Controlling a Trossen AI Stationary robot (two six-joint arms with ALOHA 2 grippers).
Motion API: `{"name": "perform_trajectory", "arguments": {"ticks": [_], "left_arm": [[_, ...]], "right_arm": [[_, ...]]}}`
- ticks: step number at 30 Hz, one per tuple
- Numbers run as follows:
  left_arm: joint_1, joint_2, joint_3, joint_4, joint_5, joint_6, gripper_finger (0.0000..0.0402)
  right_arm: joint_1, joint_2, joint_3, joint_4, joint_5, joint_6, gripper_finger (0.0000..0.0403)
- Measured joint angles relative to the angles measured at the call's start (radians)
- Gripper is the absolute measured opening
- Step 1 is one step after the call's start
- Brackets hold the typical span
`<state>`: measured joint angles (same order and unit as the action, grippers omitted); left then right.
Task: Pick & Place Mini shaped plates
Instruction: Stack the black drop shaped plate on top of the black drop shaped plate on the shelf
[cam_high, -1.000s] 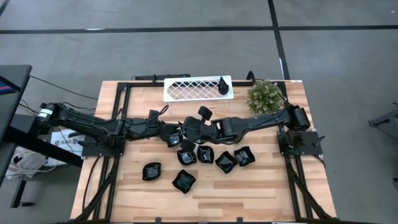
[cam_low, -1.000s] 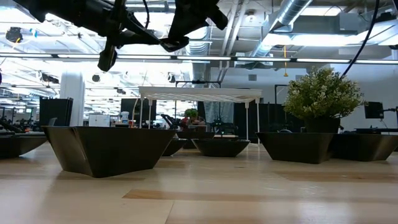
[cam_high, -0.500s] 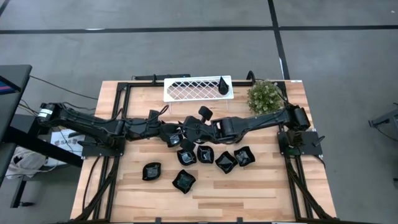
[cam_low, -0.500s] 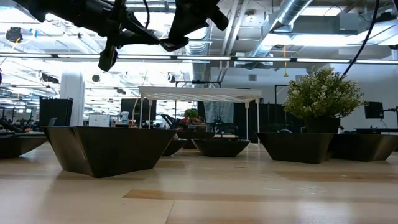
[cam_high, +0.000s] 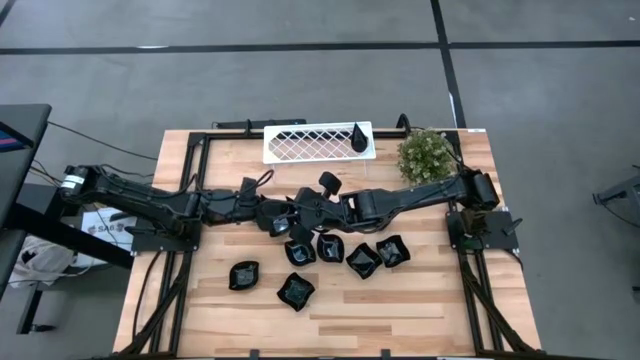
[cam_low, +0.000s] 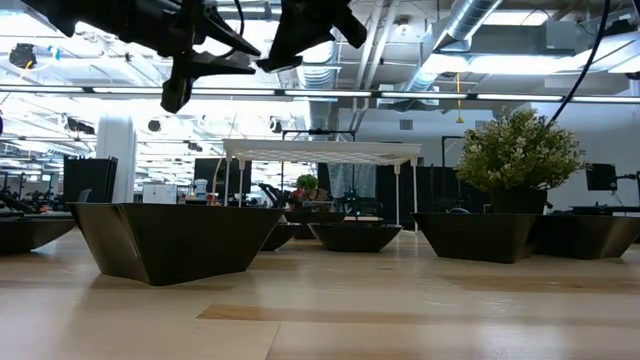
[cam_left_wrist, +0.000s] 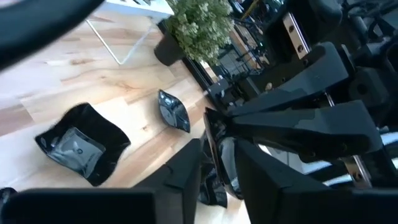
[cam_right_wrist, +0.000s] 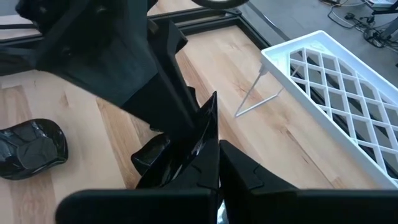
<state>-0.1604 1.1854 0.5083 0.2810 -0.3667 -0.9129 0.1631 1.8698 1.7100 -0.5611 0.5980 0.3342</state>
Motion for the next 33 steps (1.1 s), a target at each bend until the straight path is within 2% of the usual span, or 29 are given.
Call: {"name": "perform_trajectory", "arguments": {"ticks": [7, 16, 23, 30, 33], "left_arm": [[0.005, 0.0, 0.0, -0.003, 0.043, 0.0, 0.0128], [0.005, -0.023, 0.0, -0.011, 0.1, 0.045, 0.0125], [0.005, -0.146, 0.0, -0.02, 0.101, 0.159, 0.0125], [-0.021, -0.283, 0.0, -0.061, 0.118, 0.308, 0.0122], [-0.049, -0.32, 0.0, -0.086, 0.136, 0.365, 0.0122]], "right_arm": [[-0.004, 0.0, 0.0, -0.008, 0.0, 0.007, 0.0], [-0.026, 0.0, 0.0, -0.049, 0.0, 0.057, 0.0], [-0.049, -0.037, -0.001, -0.11, 0.005, 0.104, 0.0], [-0.104, -0.141, -0.001, -0.262, 0.012, 0.181, 0.0], [-0.145, -0.198, -0.001, -0.33, -0.017, 0.205, 0.0]]}}
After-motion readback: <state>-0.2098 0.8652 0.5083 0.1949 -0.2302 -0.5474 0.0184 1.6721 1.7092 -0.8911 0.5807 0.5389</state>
